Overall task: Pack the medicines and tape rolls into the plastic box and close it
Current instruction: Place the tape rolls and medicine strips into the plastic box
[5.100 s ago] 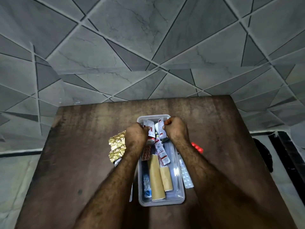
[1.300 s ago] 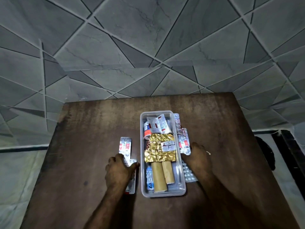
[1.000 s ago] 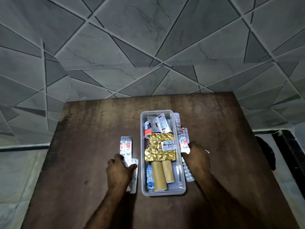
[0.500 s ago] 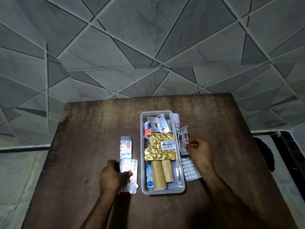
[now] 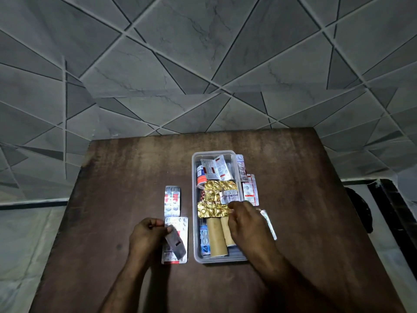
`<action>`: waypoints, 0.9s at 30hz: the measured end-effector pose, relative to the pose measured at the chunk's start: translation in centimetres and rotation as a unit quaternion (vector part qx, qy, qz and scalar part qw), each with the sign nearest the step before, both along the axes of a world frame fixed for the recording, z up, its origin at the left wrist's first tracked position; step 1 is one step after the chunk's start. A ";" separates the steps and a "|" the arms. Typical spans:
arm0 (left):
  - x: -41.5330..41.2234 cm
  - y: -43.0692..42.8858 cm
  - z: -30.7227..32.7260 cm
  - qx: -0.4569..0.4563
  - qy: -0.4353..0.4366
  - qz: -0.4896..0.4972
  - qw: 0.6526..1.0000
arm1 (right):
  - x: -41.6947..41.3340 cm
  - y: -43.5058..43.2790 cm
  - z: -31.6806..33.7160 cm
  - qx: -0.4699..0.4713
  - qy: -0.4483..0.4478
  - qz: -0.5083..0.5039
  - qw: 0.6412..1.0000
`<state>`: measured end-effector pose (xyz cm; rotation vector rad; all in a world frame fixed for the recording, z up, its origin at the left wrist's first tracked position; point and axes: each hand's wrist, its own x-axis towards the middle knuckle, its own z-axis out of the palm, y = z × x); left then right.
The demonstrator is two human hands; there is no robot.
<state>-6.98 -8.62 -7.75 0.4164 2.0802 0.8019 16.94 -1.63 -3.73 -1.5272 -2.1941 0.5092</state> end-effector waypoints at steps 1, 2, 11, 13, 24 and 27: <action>-0.1 0.3 0.9 0.015 -0.005 -0.008 1.000 | -0.2 -0.4 -0.3 0.006 -0.038 0.014 0.999; -0.2 0.8 1.8 0.031 0.002 -0.019 0.999 | -0.4 -0.7 -0.6 0.011 -0.074 0.026 0.997; 5.3 5.3 5.9 0.081 0.073 -0.203 0.973 | -1.0 -1.9 -1.8 -0.030 -0.207 0.070 0.975; 7.2 5.8 5.6 0.064 0.138 -0.255 0.955 | -1.1 -2.2 -2.0 -0.036 -0.208 0.075 0.975; 10.2 6.1 3.6 0.073 0.208 -0.306 0.926 | -0.8 -3.2 -3.3 -0.064 -0.158 0.088 0.981; 10.3 5.9 3.4 0.084 0.231 -0.325 0.913 | -0.8 -3.1 -3.4 -0.069 -0.144 0.086 0.983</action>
